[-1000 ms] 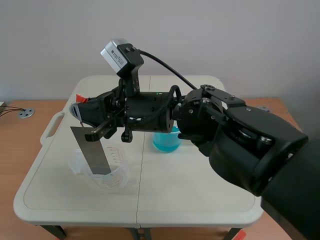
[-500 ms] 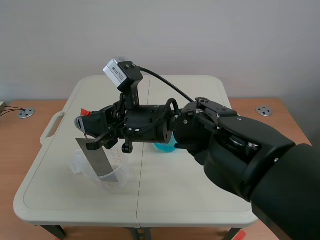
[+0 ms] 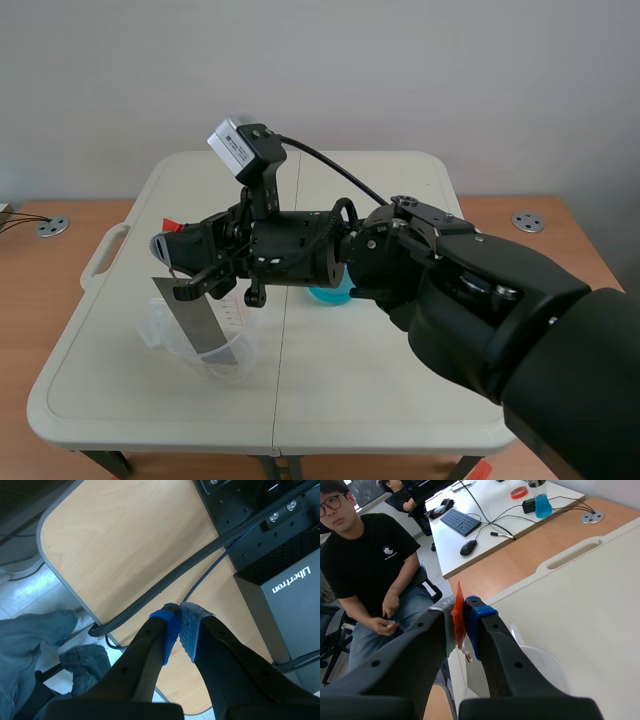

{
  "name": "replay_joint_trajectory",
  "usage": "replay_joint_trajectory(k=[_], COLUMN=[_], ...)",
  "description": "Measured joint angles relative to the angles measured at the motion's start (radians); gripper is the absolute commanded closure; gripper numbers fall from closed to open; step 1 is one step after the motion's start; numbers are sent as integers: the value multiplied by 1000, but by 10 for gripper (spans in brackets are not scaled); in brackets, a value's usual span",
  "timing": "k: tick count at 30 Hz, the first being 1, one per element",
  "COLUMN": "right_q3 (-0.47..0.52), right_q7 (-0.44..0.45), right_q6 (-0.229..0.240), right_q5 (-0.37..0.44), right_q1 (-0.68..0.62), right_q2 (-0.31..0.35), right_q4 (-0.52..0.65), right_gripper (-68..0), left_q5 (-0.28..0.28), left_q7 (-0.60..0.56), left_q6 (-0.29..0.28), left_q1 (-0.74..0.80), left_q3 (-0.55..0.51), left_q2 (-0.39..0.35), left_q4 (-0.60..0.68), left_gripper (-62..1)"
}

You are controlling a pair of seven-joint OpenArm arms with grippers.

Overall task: Hold the metal plate by the orange handle, dip it into the blue solution, take it out and point at it, then put the plate back in the beaker on the left.
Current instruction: 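Return to the home posture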

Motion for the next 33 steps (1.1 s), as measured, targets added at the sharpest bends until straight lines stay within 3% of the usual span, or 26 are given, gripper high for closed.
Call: replay_joint_trajectory(k=[7,12,14,16,18,20,22,33], right_q3=[0,0,4,16,40,64,85,153], right_q7=[0,0,0,5,9,13,15,-13], right_q6=[0,0,0,0,0,0,0,0], right_q5=[0,0,0,0,0,0,0,0], right_q1=[0,1,3,6,10,15,23,26], right_q2=[0,0,1,6,12,23,32,34], right_q4=[0,0,0,0,0,0,0,1], right_gripper=[-163,-344,-388,-408,-438,-479,-519,-665], left_q5=[0,0,0,0,0,0,0,-4], left_q7=[0,0,2,9,13,13,31,39], left_q6=[0,0,0,0,0,0,0,0], left_q1=[0,0,0,0,0,0,0,0], left_q3=[0,0,0,0,0,0,0,0], left_q2=[0,0,0,0,0,0,0,0], left_q4=[0,0,0,0,0,0,0,0], left_gripper=[-27,-28,-34,-99,-219,-389,-609,-623])
